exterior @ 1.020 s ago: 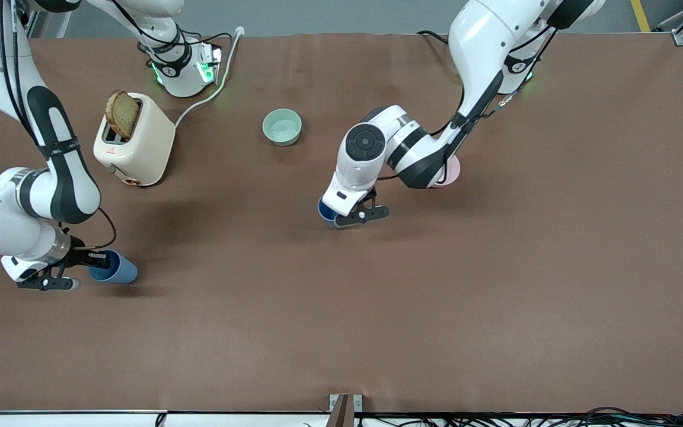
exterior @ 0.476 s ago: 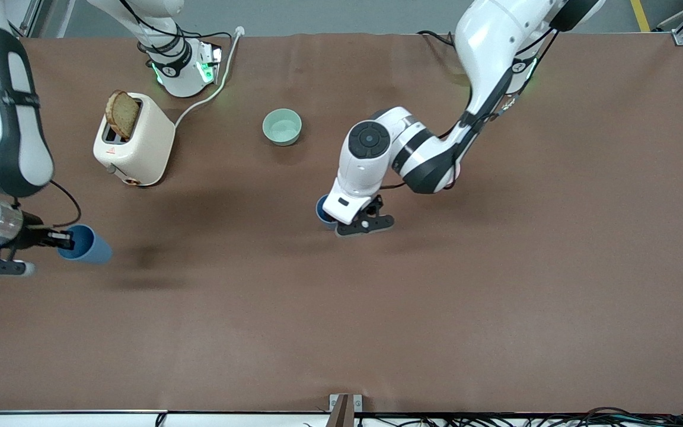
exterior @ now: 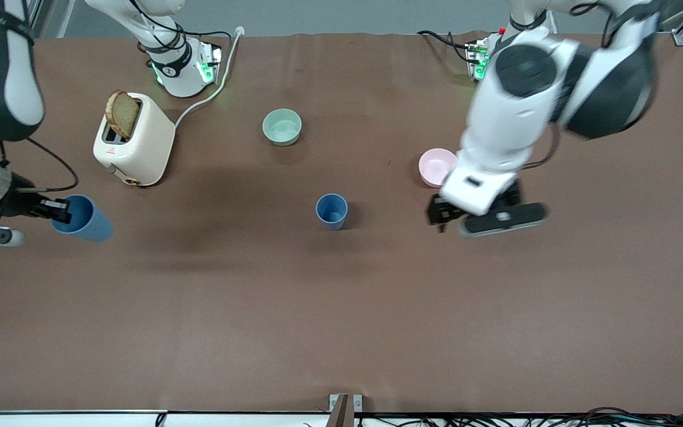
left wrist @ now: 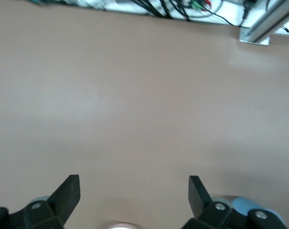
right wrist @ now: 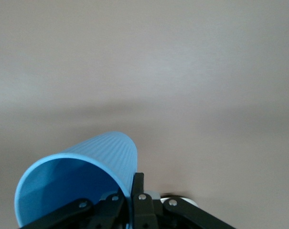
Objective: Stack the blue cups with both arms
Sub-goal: 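Carry the right cup over the placed cup while the left gripper withdraws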
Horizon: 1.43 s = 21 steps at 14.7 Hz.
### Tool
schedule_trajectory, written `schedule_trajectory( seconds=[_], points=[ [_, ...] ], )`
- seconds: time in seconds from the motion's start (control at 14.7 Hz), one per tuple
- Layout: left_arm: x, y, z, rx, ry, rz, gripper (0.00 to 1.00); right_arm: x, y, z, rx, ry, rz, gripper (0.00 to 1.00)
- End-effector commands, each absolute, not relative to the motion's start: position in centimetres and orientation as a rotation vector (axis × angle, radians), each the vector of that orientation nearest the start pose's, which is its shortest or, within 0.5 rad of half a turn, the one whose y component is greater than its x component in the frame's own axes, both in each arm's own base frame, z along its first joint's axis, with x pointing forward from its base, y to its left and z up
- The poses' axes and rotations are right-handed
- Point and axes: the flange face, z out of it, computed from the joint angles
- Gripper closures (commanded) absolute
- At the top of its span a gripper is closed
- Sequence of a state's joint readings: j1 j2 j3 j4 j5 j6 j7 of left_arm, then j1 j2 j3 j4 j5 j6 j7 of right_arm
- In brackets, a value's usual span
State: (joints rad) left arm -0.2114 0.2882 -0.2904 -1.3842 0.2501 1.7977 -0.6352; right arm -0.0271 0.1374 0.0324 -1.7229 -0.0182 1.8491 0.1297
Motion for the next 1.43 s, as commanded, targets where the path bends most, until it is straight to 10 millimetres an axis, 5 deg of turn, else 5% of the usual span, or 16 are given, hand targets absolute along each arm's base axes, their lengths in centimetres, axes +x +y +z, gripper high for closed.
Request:
schedule_trajectory(
  seconds=[0.0, 0.2, 0.54, 1.09, 1.36],
  points=[
    [57.9, -22.4, 60.6, -3.039, -0.018, -0.239, 0.0, 59.4, 9.1, 50.2, -3.131, 0.346, -0.001, 0.98],
    [56.7, -16.2, 63.0, -3.077, 0.117, -0.122, 0.0, 56.4, 21.1, 50.1, -3.123, 0.413, -0.007, 0.98],
    [53.2, -9.6, 63.5, -3.115, 0.191, -0.049, 0.0, 51.7, 34.9, 48.6, -3.014, 0.328, 0.03, 0.98],
    [52.0, -9.7, 64.3, -3.112, 0.176, -0.039, 0.0, 47.5, 45.7, 41.2, -2.988, 0.389, 0.001, 0.97],
    [51.6, -9.4, 65.5, -3.111, 0.197, -0.041, 0.0, 47.1, 46.8, 38.0, -3.036, 0.355, 0.009, 0.96]
  ],
)
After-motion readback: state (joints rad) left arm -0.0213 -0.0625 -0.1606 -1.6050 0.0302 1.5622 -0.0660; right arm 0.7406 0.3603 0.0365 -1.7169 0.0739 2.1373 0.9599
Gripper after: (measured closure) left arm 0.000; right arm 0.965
